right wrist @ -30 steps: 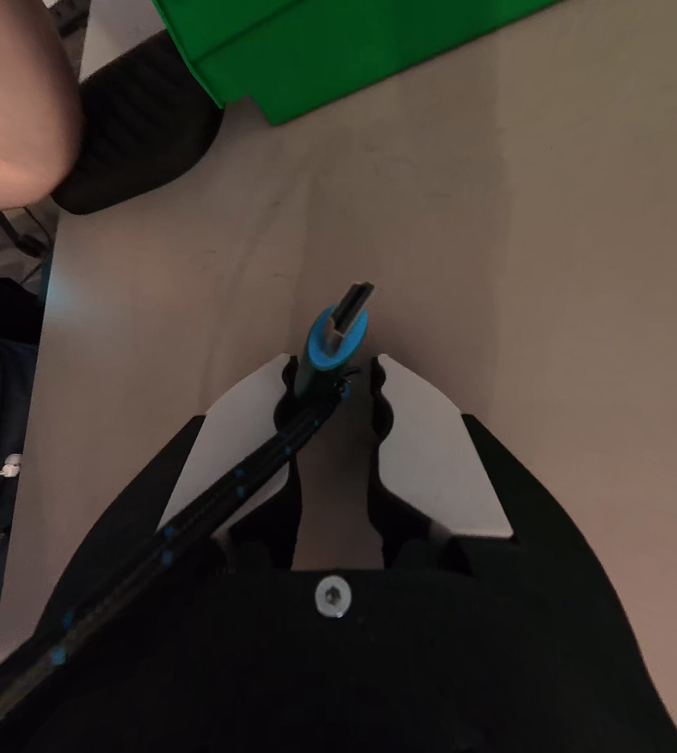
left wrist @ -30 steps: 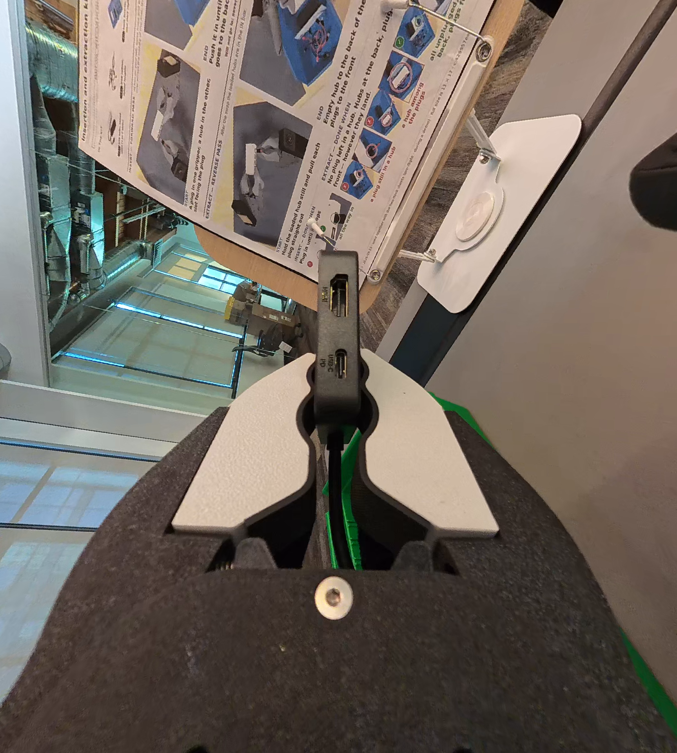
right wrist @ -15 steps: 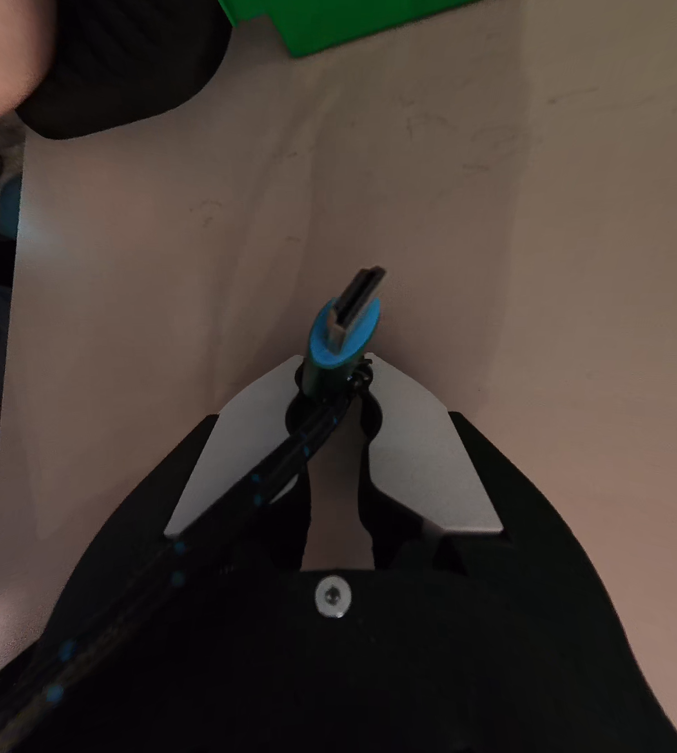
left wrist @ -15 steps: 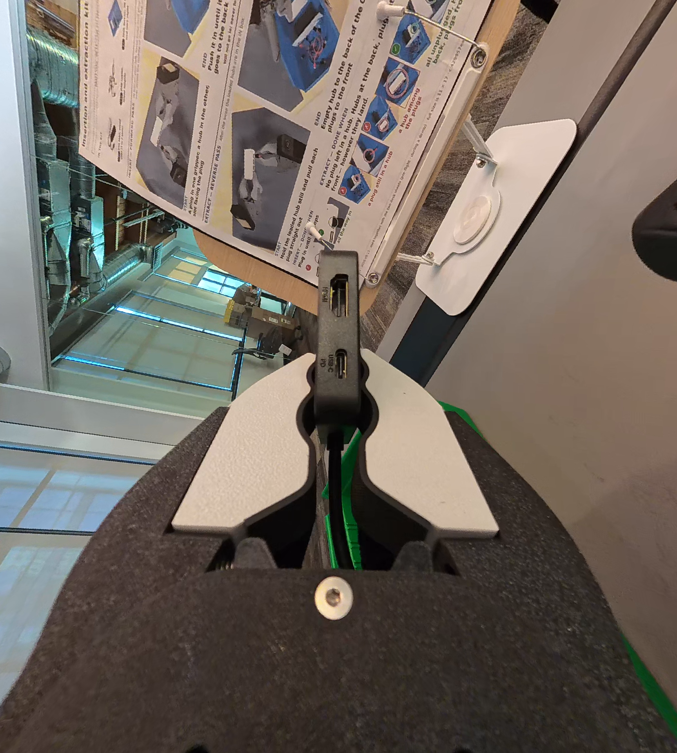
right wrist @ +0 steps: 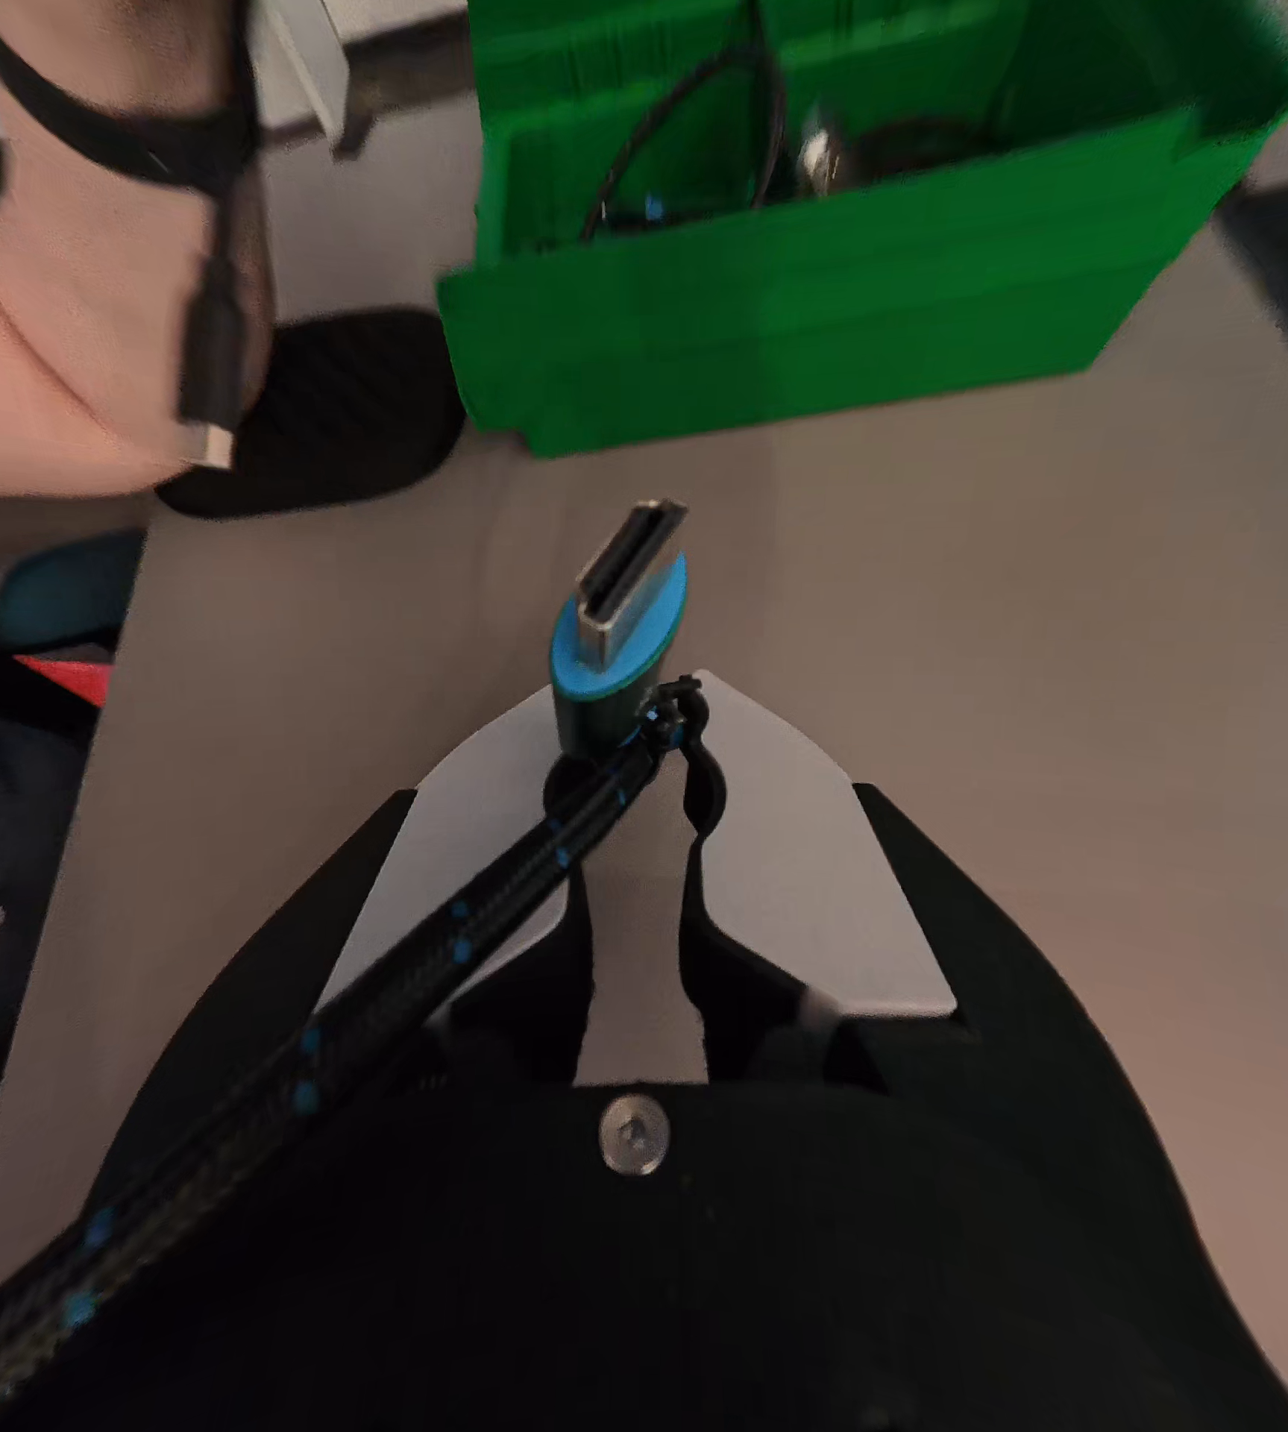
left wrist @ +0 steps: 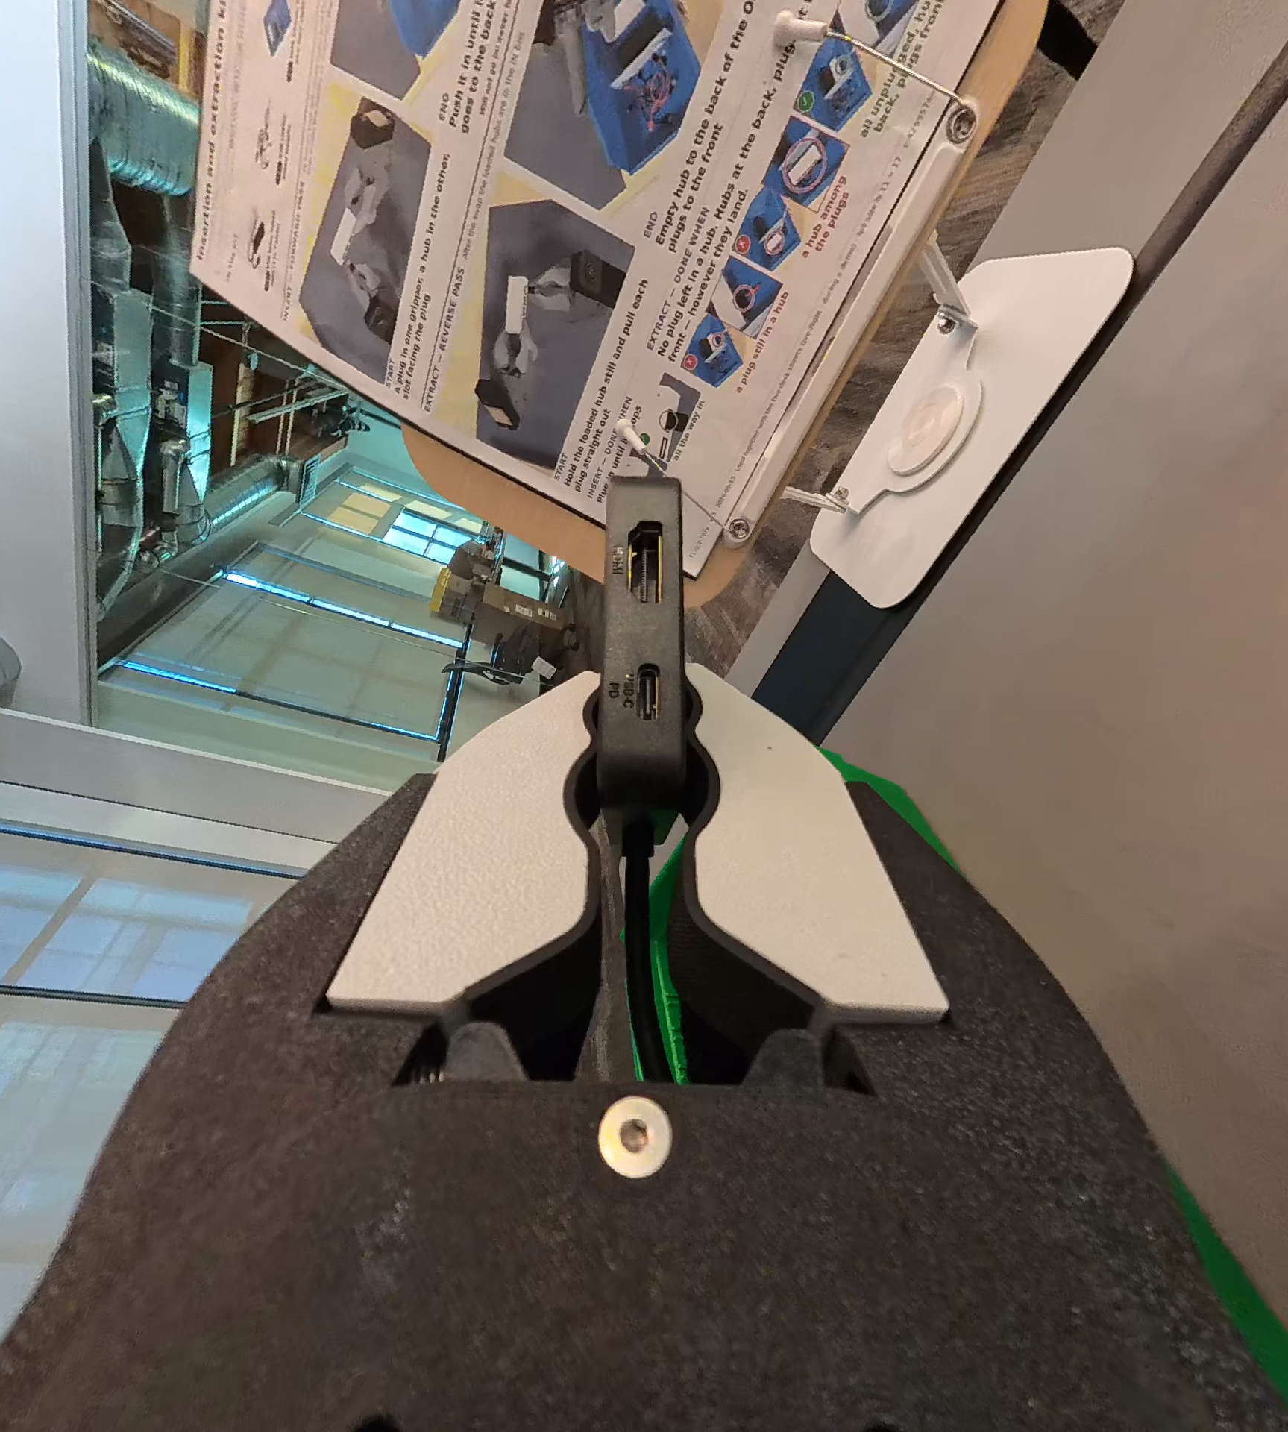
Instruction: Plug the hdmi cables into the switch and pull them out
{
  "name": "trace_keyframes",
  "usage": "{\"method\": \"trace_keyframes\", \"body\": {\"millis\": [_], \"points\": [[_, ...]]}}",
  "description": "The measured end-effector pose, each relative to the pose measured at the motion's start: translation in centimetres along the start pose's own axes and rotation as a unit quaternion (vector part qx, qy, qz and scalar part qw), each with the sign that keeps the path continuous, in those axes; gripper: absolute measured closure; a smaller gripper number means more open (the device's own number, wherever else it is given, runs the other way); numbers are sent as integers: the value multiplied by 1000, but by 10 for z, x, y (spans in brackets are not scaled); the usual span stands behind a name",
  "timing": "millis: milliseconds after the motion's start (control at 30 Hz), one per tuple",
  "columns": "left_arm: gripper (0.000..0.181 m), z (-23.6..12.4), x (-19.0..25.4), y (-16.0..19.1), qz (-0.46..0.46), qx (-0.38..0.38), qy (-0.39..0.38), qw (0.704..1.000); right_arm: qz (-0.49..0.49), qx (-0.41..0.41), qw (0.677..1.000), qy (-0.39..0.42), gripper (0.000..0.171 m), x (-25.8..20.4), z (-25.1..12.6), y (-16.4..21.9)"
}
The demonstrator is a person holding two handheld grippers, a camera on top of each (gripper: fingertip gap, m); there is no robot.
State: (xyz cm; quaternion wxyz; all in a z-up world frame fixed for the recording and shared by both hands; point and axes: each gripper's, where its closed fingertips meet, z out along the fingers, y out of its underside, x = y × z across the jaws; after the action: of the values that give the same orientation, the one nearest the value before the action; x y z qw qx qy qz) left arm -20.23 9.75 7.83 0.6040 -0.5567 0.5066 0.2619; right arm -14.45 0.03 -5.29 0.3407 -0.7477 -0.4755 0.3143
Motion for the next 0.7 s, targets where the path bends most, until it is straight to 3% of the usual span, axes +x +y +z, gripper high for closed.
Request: {"method": "trace_keyframes", "body": {"millis": [333, 500, 700], "points": [[167, 1, 30, -30, 55, 42, -24, 997, -95, 172, 979, 50, 149, -22, -109, -68], [167, -3, 45, -47, 71, 67, -35, 995, -123, 224, 959, 123, 149, -16, -123, -87], [168, -11, 47, -58, 57, 89, -34, 994, -162, 225, 942, 187, 149, -17, -111, -95]]}}
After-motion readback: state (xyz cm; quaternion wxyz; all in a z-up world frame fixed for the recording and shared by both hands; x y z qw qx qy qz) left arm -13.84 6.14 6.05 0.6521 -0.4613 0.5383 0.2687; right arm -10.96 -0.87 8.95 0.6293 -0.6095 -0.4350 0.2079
